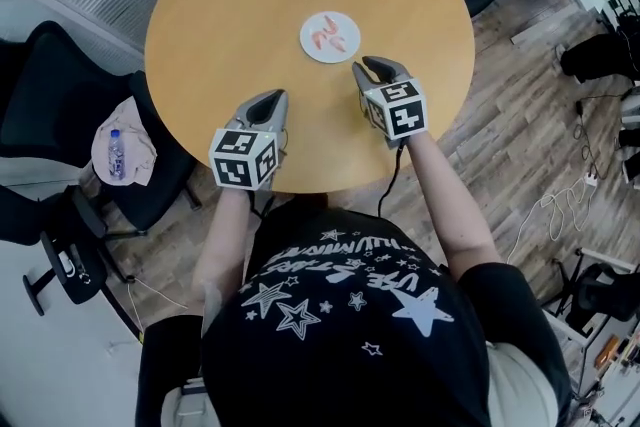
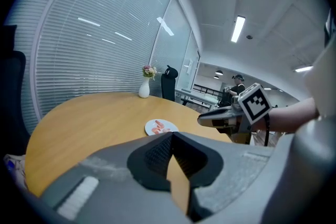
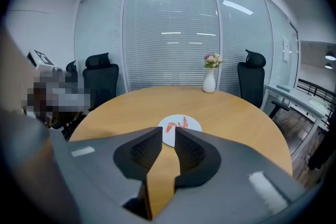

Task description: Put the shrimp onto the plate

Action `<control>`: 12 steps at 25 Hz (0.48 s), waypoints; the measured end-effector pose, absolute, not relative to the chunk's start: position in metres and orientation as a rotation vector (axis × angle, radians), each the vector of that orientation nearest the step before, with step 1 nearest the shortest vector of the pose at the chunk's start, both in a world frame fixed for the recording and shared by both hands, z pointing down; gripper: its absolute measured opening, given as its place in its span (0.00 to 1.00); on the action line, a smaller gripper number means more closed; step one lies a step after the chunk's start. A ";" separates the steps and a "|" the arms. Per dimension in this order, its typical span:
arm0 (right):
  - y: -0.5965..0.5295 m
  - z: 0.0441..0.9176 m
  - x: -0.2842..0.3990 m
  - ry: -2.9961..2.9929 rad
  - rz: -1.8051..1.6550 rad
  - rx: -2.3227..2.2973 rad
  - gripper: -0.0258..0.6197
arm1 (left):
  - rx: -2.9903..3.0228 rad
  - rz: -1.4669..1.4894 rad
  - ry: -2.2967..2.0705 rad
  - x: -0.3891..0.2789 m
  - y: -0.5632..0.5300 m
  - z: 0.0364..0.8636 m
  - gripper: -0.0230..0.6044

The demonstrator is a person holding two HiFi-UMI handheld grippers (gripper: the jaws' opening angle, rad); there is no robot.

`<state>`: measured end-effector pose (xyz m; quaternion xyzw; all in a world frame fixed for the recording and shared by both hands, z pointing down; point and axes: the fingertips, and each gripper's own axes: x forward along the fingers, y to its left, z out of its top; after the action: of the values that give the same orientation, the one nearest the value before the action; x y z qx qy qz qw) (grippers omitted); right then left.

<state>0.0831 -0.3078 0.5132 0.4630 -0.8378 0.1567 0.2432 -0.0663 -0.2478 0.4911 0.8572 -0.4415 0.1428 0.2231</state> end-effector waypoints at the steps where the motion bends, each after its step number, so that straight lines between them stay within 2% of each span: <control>1: -0.303 0.511 0.085 -2.292 0.427 1.268 0.16 | 2.369 0.393 -1.224 -0.066 -0.243 0.489 0.04; 12: -0.239 0.485 0.109 -2.353 0.397 1.288 0.12 | 2.392 0.357 -1.276 -0.046 -0.185 0.467 0.04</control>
<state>0.1094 -0.2386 0.4851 0.4640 -0.8477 0.1429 0.2136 -0.0459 -0.1854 0.4674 0.8567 -0.4570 0.1280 0.2021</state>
